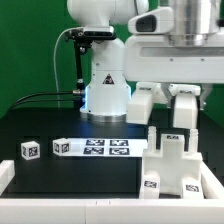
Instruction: Assemble chair
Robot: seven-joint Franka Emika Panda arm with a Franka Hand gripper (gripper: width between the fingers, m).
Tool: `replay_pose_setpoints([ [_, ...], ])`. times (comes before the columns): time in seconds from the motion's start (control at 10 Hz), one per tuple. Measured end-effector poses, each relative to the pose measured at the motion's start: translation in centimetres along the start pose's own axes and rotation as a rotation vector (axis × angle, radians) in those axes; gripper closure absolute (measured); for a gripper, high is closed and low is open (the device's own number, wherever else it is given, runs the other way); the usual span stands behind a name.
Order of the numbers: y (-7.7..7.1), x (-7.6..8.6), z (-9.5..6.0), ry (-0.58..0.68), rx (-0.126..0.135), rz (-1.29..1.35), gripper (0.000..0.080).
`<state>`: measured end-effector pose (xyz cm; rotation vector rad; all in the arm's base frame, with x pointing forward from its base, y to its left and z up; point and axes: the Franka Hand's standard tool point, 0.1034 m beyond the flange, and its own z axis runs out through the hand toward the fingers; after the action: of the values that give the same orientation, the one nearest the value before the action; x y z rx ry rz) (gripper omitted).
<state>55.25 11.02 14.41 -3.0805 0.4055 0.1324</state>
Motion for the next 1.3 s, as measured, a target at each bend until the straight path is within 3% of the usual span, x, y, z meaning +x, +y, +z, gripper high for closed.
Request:
replay_pose_setpoints([
  [0.5, -0.6, 0.4, 2.2, 0.063, 0.011, -0.010, 0.0515],
  [0.8, -1.4, 0.6, 2.2, 0.111, 0.027, -0.022, 0.0515],
  [1.3, -0.7, 0.0, 2.1, 0.096, 0.023, -0.019, 0.0515],
])
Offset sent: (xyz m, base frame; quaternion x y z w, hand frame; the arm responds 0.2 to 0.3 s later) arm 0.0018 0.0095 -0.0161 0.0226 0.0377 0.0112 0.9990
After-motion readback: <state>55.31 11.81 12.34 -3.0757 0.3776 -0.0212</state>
